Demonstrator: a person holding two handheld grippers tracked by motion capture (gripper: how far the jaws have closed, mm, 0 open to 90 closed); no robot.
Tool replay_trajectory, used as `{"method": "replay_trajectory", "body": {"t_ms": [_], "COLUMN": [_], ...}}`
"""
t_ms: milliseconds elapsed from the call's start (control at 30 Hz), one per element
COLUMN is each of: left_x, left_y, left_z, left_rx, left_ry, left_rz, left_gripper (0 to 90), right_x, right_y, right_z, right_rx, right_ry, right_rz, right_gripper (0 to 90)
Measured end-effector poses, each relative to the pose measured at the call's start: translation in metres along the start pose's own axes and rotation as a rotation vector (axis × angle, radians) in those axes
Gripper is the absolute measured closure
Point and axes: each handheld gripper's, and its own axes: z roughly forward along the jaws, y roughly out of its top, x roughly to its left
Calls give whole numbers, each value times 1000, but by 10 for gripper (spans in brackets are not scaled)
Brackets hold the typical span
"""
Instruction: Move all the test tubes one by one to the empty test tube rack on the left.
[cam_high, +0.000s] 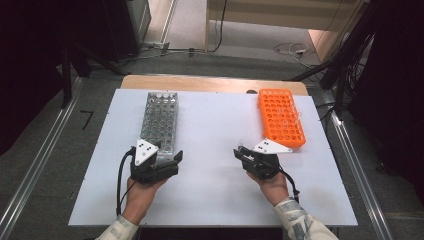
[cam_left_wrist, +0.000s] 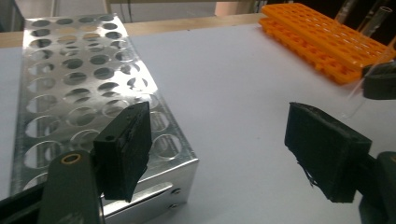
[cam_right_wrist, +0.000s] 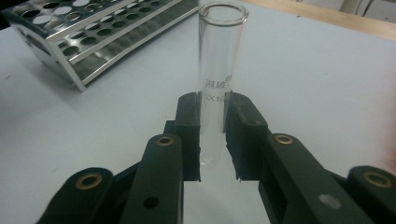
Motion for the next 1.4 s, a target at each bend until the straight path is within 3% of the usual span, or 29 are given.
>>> {"method": "replay_trajectory", "body": {"t_ms": [267, 500, 700, 1033, 1400], "left_x": [-20, -39, -57, -65, -69], "left_y": [3, 5, 10, 12, 13], "left_z": [11, 23, 35, 44, 45], "left_rx": [15, 27, 49, 64, 49], "left_ry": [-96, -171, -265, -298, -278], "left_rz": [44, 75, 97, 114, 139], "left_gripper": [303, 374, 461, 626, 737], "right_x": [25, 36, 46, 51, 53], "right_y": [0, -1, -1, 0, 0], "right_z": [16, 24, 28, 26, 26], "right_rx": [27, 46, 55, 51, 56], "right_ry": [58, 85, 110, 135, 147], "right_rz": [-55, -82, -102, -114, -116], "right_gripper": [731, 732, 732, 732, 732]}}
